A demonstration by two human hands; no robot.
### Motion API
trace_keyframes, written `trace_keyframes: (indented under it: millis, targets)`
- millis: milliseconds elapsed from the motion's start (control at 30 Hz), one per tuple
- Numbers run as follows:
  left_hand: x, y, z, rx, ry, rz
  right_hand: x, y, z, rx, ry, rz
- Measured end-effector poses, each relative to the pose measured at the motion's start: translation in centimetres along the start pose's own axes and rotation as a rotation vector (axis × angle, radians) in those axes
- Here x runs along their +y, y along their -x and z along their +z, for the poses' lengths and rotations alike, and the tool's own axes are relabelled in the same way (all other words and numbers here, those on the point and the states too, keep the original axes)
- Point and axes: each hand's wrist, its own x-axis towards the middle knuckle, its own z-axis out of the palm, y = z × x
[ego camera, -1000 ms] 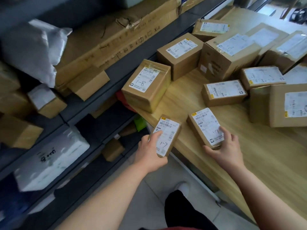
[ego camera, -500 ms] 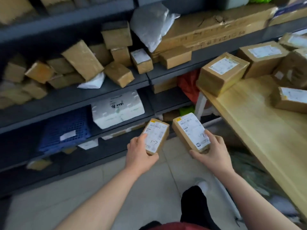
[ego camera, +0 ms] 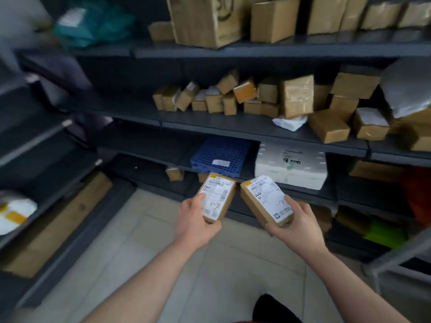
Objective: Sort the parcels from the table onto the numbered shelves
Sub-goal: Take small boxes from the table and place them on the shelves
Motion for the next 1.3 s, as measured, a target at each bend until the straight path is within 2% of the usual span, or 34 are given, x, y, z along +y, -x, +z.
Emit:
trace_keyframes:
  millis: [200,667,933,1300]
  targets:
    - [-4.6,0.8,-5.0,0.238,-0.017,-0.200,-8.1,-4.3,4.8,-0.166,-0.009,-0.235]
    - [-9.6,1.0,-13.3,0.550,0.040,-0.664,-23.9,-12.1,13.5,-0.485,0.002,-0.684]
    - [-14.2,1.5,-15.5,0.660,0.105,-0.793,-30.4,-11.4,19.7,-0.599,0.000,-0.789]
    - [-29.1,0.9,-24.5,0.664,0.135,-0.865,-43.5,-7.3,31.6,-0.633,0.036,-0.798]
